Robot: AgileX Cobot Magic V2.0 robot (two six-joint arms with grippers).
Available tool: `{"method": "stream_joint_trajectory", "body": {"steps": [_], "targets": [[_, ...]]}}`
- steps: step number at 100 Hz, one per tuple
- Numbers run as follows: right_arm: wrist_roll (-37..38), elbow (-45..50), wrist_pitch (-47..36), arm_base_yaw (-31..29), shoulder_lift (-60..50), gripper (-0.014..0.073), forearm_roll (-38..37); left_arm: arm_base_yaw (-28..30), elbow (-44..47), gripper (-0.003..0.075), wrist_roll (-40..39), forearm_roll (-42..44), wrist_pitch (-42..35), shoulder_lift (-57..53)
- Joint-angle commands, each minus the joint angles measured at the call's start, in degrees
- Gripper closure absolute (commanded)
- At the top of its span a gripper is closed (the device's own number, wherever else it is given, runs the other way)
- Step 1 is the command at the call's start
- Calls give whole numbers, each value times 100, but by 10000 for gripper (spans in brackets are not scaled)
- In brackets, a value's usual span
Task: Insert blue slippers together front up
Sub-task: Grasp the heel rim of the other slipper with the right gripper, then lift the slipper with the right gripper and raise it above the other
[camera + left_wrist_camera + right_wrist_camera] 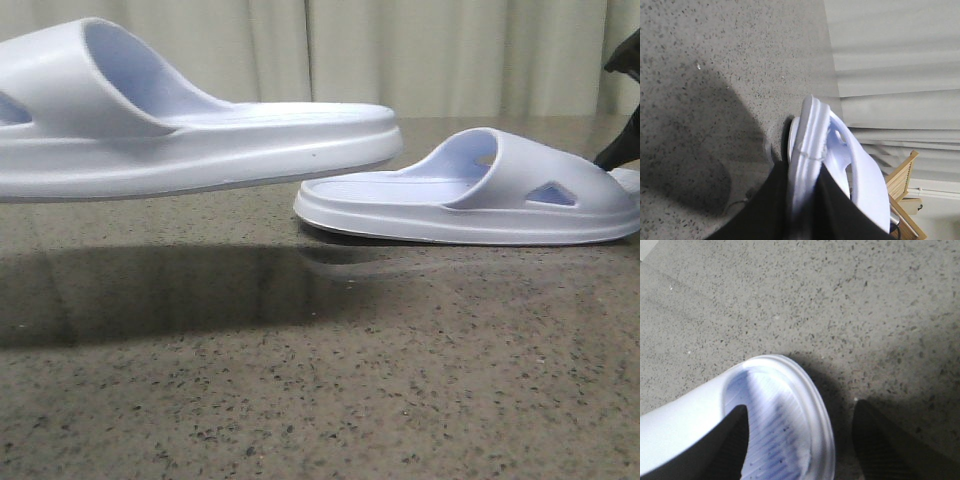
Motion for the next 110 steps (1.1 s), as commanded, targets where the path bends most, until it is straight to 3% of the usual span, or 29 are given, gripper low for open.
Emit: {"method": "stream_joint_trajectory", "body": {"steps": [1,38,58,81,102,110], "targets": [[-6,-137,-243,10,-66,203,14,-4,-159,704,12,-283,118,11],[-6,-137,-178,10,291,220,188,-4,-159,704,12,-283,161,11],[-6,-137,-99,10,367,365,201,-4,-159,704,12,-283,161,11],[-6,-137,-99,10,367,461,201,-4,-159,704,12,-283,161,11],[-6,-137,-377,10,367,703,201,-4,-159,704,12,-283,161,11],[-6,-137,-588,10,367,701,201,-4,-159,704,12,-283,161,11]]}}
